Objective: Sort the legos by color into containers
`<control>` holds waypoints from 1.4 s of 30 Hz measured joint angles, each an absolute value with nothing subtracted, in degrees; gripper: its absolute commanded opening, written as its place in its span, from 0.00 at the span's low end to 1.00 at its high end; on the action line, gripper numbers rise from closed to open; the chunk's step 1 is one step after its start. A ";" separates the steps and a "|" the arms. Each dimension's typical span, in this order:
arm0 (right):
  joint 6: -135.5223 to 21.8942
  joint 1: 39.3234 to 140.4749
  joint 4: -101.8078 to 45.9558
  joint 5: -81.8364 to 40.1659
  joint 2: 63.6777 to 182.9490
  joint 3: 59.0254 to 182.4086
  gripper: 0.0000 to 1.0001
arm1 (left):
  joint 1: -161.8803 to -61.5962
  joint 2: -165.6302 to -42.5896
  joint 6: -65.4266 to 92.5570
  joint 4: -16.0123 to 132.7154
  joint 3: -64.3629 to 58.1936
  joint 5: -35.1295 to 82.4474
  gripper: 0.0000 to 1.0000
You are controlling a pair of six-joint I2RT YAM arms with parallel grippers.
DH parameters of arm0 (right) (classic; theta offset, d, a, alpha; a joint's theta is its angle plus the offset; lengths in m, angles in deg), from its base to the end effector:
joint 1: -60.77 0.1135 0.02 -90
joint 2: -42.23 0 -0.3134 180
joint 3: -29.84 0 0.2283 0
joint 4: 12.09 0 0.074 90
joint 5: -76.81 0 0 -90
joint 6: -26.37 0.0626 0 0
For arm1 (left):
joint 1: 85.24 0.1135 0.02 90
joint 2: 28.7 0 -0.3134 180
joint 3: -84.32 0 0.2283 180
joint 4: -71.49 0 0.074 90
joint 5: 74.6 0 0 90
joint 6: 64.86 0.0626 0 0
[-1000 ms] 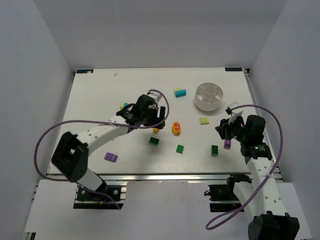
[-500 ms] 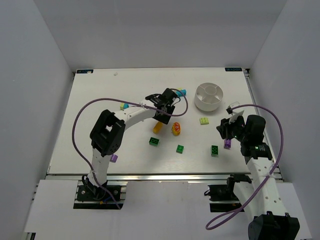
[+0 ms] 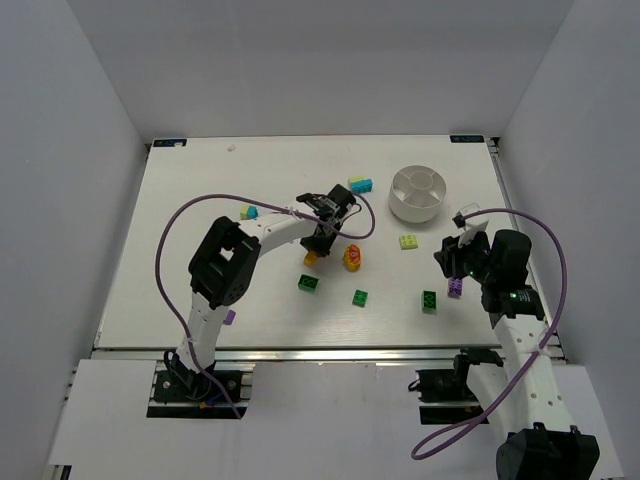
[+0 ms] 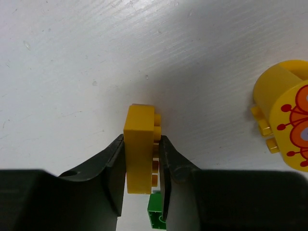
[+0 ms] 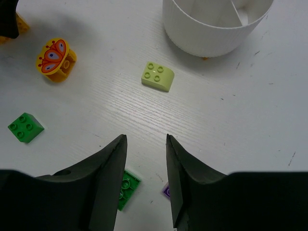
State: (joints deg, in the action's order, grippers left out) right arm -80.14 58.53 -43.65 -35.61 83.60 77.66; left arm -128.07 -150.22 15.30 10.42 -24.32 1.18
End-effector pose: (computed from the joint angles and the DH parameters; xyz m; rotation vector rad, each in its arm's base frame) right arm 0.1319 0.0187 0.2903 -0.4892 1.9169 0.1805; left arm 0.3358 -0.2903 0.2003 0.7421 2.6783 0.1368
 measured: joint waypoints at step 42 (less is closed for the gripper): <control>-80.10 58.53 -43.47 -34.32 84.86 77.66 0.39 | -125.82 -169.10 -11.26 66.60 -50.55 23.32 0.14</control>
